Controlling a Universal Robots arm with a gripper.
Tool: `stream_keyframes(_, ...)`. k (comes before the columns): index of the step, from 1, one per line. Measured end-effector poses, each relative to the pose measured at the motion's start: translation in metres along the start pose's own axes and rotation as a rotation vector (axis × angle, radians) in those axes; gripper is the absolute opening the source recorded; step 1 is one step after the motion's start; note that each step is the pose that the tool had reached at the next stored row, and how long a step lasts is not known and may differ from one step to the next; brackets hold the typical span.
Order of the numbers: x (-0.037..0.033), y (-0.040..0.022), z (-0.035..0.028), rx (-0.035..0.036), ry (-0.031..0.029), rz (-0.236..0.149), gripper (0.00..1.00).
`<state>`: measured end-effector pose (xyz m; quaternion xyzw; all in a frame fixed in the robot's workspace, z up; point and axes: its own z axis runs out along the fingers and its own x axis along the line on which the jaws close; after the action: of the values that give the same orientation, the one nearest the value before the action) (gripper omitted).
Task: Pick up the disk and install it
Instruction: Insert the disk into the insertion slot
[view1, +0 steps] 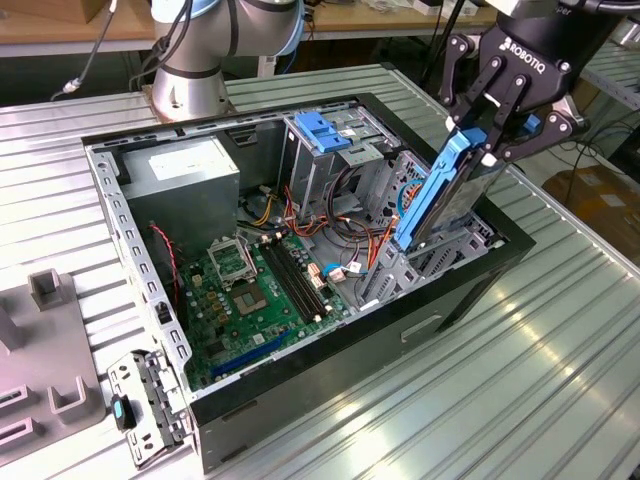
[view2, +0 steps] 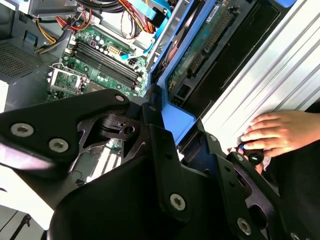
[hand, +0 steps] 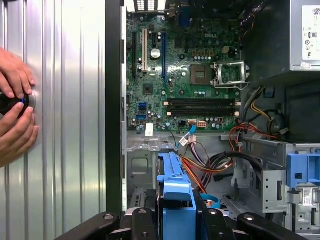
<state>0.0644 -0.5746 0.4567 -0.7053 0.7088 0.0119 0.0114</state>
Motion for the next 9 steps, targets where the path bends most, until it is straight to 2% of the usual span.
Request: stream_keyframes(9,0.0001,0.0,0.0032,0.0,-0.0001,0.0,0.37)
